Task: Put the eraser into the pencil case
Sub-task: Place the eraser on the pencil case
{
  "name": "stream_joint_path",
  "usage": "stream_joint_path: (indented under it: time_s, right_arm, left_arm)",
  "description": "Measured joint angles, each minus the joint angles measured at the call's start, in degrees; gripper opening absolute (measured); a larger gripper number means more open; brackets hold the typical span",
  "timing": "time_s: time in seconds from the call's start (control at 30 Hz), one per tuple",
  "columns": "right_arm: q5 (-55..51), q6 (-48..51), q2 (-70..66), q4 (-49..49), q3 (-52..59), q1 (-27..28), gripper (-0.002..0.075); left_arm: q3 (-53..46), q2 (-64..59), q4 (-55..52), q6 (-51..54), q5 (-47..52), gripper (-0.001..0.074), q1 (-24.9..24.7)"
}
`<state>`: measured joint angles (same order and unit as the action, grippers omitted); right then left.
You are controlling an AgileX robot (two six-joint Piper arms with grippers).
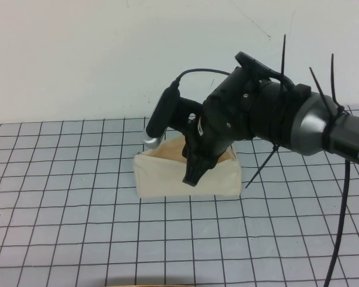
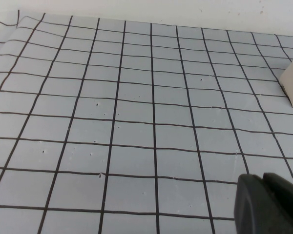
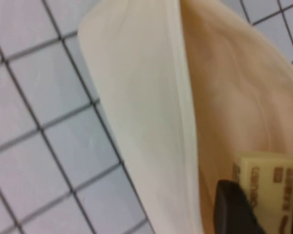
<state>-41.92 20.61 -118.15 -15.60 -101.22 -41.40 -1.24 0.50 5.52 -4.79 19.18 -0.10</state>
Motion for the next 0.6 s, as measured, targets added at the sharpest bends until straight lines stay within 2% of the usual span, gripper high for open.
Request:
stream_joint_path:
  time_s: [0.07,0.2,0.33,0.43,0.6]
  right_arm:
    - [1.66,-1.81,-0.28,-0.12,0.0,0.17,0.0246]
    - [4.57,-5.05,-0.38,-0.57,0.0,0.52,0.0375]
    - [3.07,-7.63,-0.11,-1.29,0.0,0.9,0.0409]
    - [-2.33,-10.67,2.24,-1.42,0.11,0.94,0.0345]
    - [-4.85,-16.25,11.0,1.05,3.39,0.94,0.0074]
  left_arm:
    - [0.0,0.0,0.0,0.0,0.0,-0.0001,0.0]
    - [0.0,0.0,0.0,0.0,0.0,-0.0001,0.0]
    - [0.0,0.0,0.0,0.0,0.0,-0.0001,0.0]
    - [0.0,0.0,0.0,0.0,0.0,-0.0001,0.0]
    - [0.0,0.0,0.0,0.0,0.0,-0.0001,0.0]
